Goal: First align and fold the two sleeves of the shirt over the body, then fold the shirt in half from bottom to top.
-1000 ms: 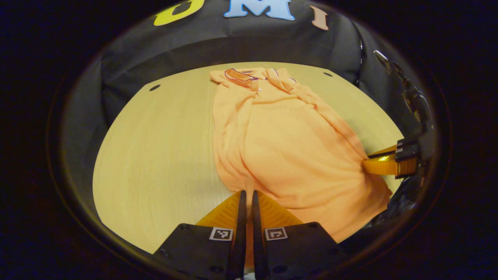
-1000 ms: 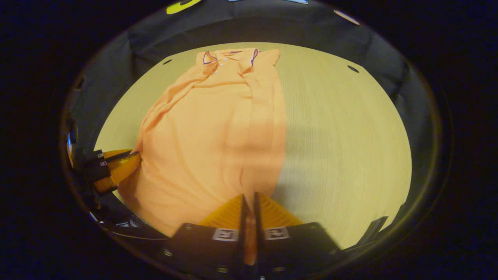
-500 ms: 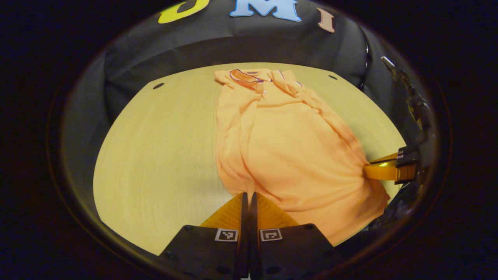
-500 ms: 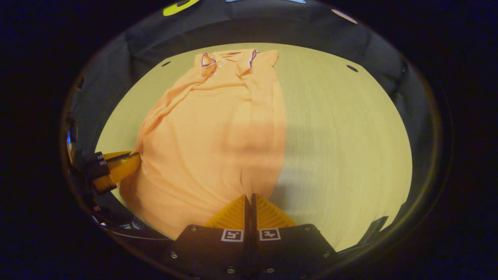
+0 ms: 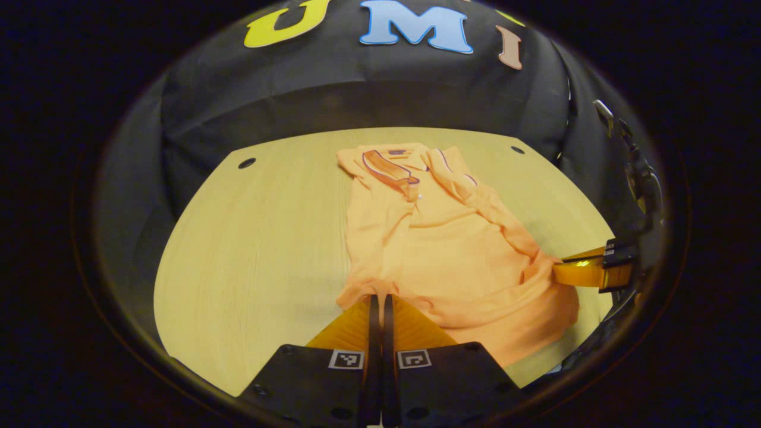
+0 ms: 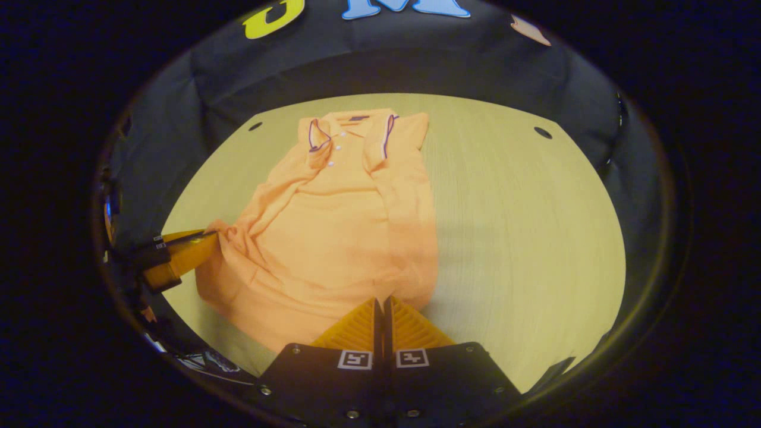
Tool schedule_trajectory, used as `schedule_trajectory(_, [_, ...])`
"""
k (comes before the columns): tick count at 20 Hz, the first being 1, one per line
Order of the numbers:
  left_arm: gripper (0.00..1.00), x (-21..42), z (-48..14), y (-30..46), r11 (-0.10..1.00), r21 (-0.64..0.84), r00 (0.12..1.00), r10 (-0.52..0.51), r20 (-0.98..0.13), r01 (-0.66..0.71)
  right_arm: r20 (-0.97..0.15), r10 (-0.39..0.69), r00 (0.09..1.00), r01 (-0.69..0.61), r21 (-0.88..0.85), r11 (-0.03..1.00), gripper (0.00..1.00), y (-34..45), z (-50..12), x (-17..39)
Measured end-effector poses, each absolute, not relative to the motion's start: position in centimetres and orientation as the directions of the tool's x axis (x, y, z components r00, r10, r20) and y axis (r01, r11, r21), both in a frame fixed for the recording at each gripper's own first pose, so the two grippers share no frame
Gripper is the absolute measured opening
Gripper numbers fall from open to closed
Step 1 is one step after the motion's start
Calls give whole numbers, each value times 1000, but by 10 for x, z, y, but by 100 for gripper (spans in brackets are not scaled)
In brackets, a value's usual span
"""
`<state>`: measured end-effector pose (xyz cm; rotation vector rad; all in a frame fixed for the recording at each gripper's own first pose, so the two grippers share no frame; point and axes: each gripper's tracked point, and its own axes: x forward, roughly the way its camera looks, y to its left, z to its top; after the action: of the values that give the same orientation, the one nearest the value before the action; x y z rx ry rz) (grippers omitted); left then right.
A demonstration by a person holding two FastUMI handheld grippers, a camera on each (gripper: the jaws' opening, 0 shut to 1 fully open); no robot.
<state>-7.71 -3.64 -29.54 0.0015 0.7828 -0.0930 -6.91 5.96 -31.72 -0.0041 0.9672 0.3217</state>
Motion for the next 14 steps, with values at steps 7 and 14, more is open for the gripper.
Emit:
schedule_trajectory(7, [6, 27, -245, -22, 997, -52, 780, -83, -620, 64, -717, 270, 643, -263, 125, 957, 0, 62, -268, 40])
schedule_trajectory(14, [7, 144, -205, -16, 996, -57, 843, -85, -532, 64, -621, 274, 735, -238, 142, 961, 0, 70, -237, 146])
